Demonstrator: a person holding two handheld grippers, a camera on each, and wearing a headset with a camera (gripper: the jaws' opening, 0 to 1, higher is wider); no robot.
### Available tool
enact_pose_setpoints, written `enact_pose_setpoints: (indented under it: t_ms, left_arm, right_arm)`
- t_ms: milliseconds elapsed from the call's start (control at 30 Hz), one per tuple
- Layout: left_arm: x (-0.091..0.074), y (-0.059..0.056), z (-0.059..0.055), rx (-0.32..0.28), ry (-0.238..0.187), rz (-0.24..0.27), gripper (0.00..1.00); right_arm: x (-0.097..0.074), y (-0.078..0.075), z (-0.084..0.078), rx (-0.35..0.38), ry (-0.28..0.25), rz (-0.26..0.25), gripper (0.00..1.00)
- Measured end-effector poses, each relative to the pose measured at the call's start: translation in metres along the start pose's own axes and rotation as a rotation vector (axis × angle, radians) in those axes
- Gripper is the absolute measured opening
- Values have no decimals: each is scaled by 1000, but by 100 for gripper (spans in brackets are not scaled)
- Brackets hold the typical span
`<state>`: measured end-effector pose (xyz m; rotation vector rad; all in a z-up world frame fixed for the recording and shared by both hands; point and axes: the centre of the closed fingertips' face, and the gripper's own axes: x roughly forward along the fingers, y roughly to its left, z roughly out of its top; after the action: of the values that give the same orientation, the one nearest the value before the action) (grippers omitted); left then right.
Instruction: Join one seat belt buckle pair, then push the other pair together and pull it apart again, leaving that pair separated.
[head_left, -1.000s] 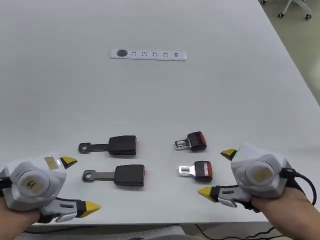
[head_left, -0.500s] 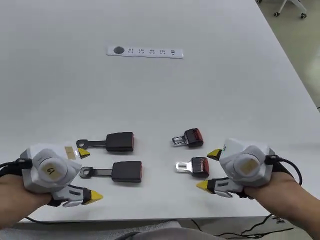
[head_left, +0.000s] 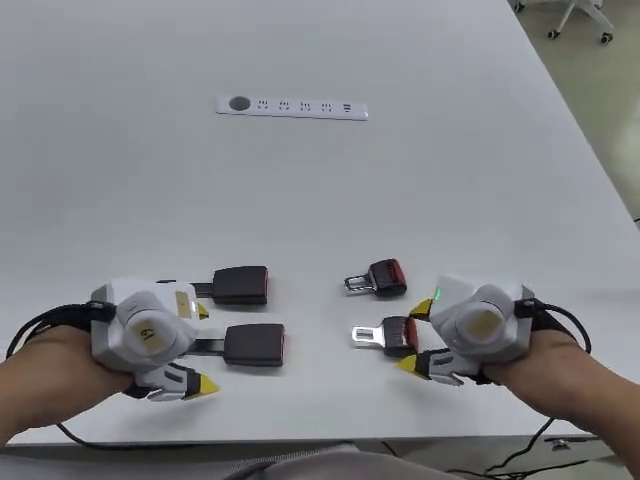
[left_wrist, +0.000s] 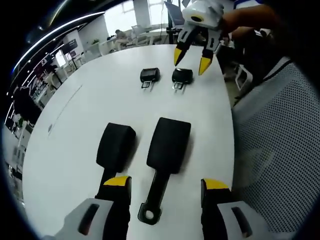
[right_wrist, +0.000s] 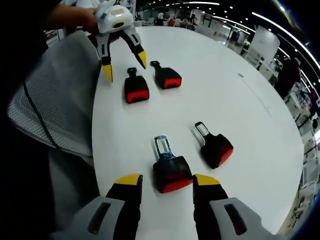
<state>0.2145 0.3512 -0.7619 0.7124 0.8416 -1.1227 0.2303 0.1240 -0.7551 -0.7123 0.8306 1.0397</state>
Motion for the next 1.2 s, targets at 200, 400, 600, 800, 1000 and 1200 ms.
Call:
enact_pose_setpoints:
  t_ms: [200,400,600,800,1000,1200]
  left_arm:
    - [7,4,8,49,24,-9,53]
    - [15,-1,10,102,41,-41,49]
    - [23,-1,13,156,52,-51,44]
    - [26,4,19,181,56,-62,42]
    - [28,3,18,187,61,-106,37]
    - [30,0,16,195,65,-155,34]
  right_arm:
    - [4,-4,-2,-46,22,11,38]
    - [9,-5,-7,-60,47,46,35]
    - [10,-3,-8,-88,65,72,34]
    - [18,-3,-8,-103,66,96,32]
    - [21,-2,-8,-114,77,126,32]
    - [24,-2,-11,-131,77,168,33]
